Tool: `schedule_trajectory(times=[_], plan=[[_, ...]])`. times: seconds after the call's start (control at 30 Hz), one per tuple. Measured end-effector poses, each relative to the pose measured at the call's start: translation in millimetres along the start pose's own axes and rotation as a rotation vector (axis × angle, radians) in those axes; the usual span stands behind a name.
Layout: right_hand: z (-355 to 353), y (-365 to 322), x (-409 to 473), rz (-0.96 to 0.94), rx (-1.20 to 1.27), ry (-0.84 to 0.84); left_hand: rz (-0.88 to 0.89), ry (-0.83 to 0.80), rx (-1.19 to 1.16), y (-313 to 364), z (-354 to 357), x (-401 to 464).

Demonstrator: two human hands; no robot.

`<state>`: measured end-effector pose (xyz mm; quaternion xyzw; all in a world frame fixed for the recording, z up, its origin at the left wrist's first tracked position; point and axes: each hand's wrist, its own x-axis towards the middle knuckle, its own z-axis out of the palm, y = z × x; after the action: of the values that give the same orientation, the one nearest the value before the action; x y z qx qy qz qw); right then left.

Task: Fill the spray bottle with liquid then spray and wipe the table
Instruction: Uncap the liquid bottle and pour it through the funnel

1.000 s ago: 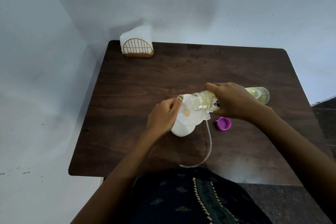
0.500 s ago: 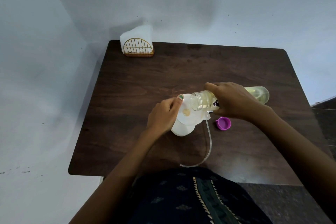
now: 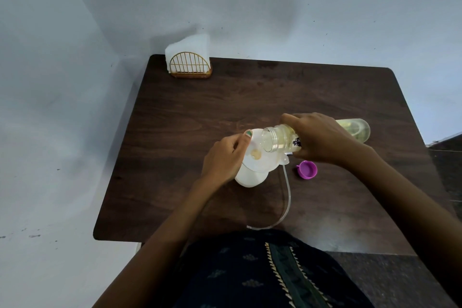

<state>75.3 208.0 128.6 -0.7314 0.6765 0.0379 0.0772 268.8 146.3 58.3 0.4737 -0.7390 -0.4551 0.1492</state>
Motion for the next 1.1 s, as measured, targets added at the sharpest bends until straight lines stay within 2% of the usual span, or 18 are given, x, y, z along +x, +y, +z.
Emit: schedule_trajectory(times=[1.1], plan=[[2.7, 1.7, 1.7, -0.008, 0.000, 0.019, -0.037, -0.007, -0.011, 2.3, -0.4, -0.2]])
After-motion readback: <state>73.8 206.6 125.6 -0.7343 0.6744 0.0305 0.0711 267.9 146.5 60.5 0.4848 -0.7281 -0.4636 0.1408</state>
